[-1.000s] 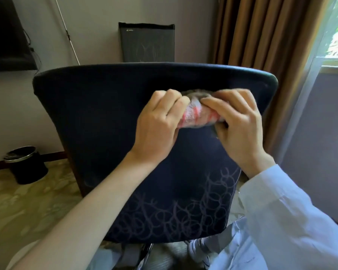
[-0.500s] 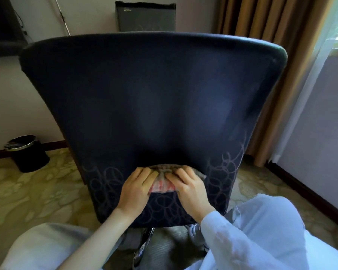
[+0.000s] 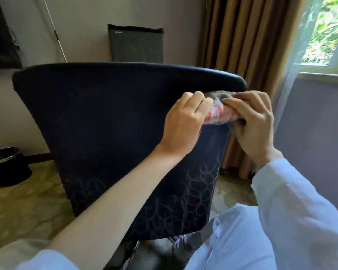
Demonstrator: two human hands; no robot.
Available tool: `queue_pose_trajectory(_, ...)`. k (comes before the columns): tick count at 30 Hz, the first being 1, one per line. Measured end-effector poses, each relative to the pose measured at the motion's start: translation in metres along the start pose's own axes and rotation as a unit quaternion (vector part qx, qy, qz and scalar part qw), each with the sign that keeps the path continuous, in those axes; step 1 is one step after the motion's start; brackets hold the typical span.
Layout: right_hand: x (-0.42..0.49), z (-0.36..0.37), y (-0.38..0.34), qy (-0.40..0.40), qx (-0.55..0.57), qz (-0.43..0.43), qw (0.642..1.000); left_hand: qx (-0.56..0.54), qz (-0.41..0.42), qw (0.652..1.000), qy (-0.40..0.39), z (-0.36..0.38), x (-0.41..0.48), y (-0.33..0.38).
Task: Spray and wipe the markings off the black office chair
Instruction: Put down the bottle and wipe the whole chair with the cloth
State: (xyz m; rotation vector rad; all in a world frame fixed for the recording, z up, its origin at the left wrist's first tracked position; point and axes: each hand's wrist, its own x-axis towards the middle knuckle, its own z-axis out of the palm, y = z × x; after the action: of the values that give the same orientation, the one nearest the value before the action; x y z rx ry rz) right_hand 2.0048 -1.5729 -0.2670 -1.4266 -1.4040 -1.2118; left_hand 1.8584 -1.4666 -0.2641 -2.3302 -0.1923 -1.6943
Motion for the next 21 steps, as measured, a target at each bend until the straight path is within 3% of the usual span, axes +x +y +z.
queue_pose_trajectory(4,-0.001,0.002,0.024,-0.025,0.002,-0.006,1.0,0.012,0.002,1.0,-0.002,0.023,0.006,0.006)
queue_pose_trajectory(11,-0.108,0.057,0.003,-0.065,0.081,0.062,0.993,0.035,0.034,0.996,-0.072,0.042,-0.089,-0.012)
queue_pose_trajectory(17,-0.196,0.088,-0.017,-0.171,0.112,0.091,0.975,0.021,0.046,0.986,-0.161,0.053,-0.167,-0.018)
queue_pose_trajectory(21,-0.165,0.072,-0.008,-0.129,0.115,0.094,0.98,0.002,0.025,0.989,-0.147,0.051,-0.134,-0.007)
